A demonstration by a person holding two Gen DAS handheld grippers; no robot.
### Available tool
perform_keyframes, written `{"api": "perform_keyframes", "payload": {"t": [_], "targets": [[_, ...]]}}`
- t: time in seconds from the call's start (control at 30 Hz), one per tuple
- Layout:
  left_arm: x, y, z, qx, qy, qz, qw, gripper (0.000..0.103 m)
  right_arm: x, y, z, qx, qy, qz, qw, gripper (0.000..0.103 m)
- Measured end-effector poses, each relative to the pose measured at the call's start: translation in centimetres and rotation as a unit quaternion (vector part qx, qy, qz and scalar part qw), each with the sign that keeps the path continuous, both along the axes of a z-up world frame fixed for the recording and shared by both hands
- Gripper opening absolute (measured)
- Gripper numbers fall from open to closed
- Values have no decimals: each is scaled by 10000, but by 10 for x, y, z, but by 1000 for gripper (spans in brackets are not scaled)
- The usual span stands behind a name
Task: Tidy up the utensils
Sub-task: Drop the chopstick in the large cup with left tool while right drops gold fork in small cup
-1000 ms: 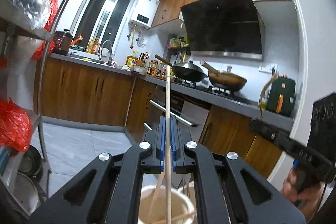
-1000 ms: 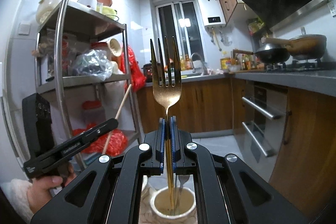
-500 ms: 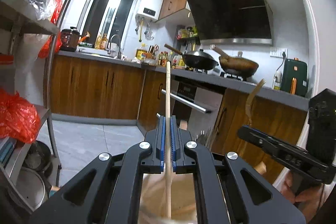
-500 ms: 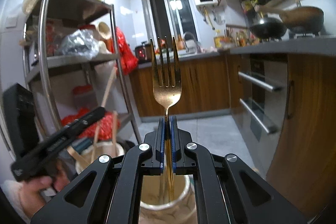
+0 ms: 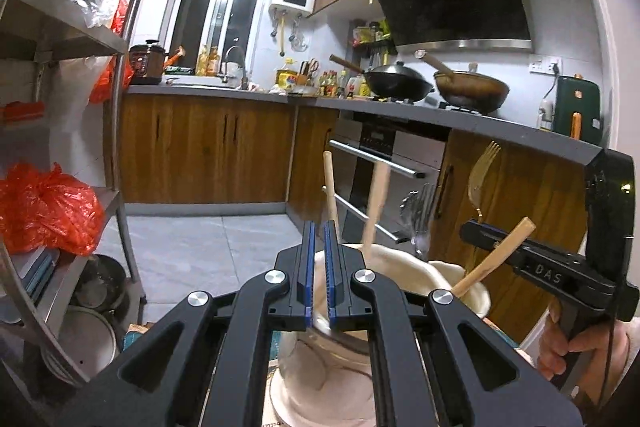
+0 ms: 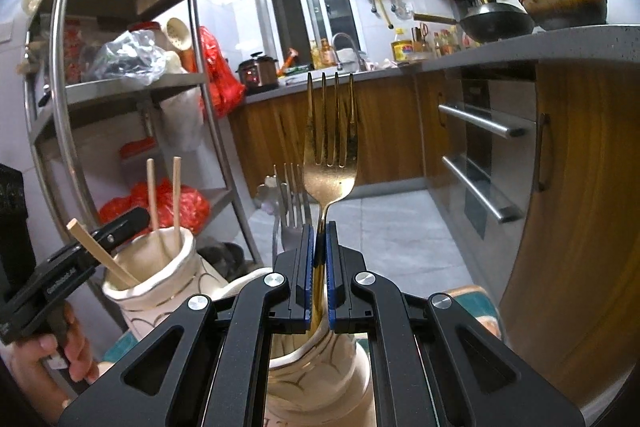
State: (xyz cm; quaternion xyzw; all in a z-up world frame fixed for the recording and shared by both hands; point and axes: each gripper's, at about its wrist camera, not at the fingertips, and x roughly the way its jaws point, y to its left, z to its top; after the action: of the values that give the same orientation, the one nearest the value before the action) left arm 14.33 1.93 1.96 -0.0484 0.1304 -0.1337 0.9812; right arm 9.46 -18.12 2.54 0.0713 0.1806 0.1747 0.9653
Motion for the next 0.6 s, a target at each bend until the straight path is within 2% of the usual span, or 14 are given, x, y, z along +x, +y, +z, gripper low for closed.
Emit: {"api": "perform_keyframes", "payload": {"t": [0.4, 0.47, 0.53, 0.6], "targets": [[-2, 5, 4, 90, 14, 30, 10000, 6, 10, 3, -1, -97, 168, -88, 9998, 9], [-4, 5, 5, 125, -3, 49, 9999, 6, 10, 2, -2, -59, 173, -123, 9998, 14], [-6, 5, 6, 156, -10, 54, 9999, 6, 8, 1, -1, 13, 170, -123, 9998, 25], [-9, 5, 8, 209, -1, 62, 9998, 6, 5, 0, 1, 48, 139, -112, 9998, 30]]}}
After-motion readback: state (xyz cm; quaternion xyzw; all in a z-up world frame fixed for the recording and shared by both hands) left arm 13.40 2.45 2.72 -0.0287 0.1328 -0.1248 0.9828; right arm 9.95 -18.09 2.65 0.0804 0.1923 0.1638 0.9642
